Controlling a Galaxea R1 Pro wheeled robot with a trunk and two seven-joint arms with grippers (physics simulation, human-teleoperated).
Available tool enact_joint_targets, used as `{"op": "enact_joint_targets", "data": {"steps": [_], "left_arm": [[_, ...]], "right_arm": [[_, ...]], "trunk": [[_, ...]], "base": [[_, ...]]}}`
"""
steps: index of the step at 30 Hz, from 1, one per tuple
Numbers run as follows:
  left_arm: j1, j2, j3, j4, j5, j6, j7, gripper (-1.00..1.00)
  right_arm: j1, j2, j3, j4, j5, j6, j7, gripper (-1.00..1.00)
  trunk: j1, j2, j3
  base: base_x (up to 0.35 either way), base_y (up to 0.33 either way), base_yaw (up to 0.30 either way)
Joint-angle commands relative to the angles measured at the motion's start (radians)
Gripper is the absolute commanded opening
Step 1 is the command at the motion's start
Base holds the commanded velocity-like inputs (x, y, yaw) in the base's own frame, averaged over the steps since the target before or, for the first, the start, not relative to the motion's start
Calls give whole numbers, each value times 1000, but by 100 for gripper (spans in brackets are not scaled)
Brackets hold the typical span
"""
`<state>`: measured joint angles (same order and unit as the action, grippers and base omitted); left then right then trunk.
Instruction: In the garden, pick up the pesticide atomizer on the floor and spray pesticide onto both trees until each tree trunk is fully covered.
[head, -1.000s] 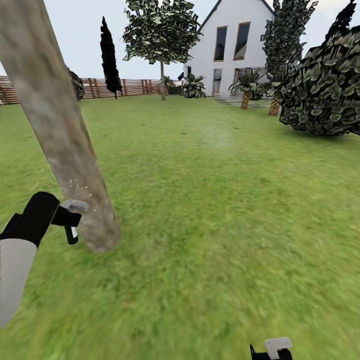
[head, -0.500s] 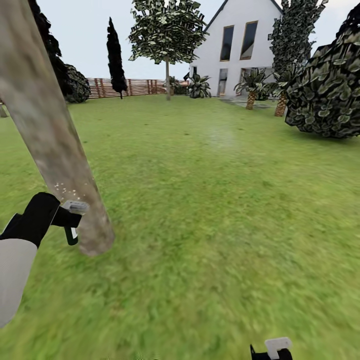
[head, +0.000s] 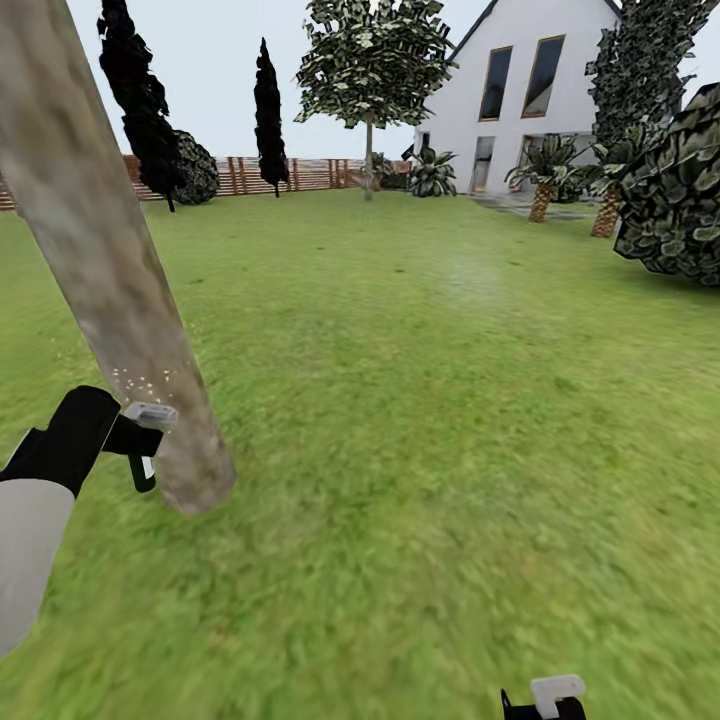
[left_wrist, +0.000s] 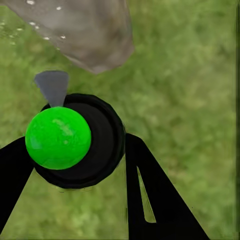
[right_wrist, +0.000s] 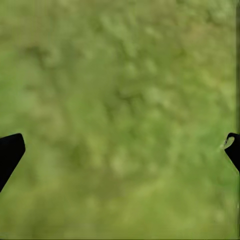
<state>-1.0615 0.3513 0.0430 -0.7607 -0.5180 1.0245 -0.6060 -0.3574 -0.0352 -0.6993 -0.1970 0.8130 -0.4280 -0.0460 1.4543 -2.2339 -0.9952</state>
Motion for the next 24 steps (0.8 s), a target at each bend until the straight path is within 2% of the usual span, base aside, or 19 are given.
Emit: {"op": "enact_joint_targets", "data": {"steps": [1, 11, 19, 21, 24], "left_arm": [[0, 0, 1, 0, 0, 0, -1, -100], [2, 2, 2, 1, 0, -1, 0, -100], [11, 6, 0, 7, 0, -1, 0, -100], [36, 7, 0, 45, 1, -2, 0, -100], [43, 6, 0, 125, 3, -5, 2, -100]], "right_arm": [[0, 0, 0, 0, 1, 0, 0, 100], [0, 1, 1, 1, 0, 0, 1, 100], [0, 1, 1, 1, 0, 0, 2, 100], [0, 1, 1, 1, 0, 0, 2, 100], [0, 1, 1, 1, 0, 0, 2, 100]], "trunk": [[0, 0, 0], [0, 0, 0], [0, 0, 0], [0, 0, 0], [0, 0, 0]], "base": [[236, -197, 1], [236, -197, 5], [236, -197, 255], [226, -202, 277], [194, -216, 277]]}}
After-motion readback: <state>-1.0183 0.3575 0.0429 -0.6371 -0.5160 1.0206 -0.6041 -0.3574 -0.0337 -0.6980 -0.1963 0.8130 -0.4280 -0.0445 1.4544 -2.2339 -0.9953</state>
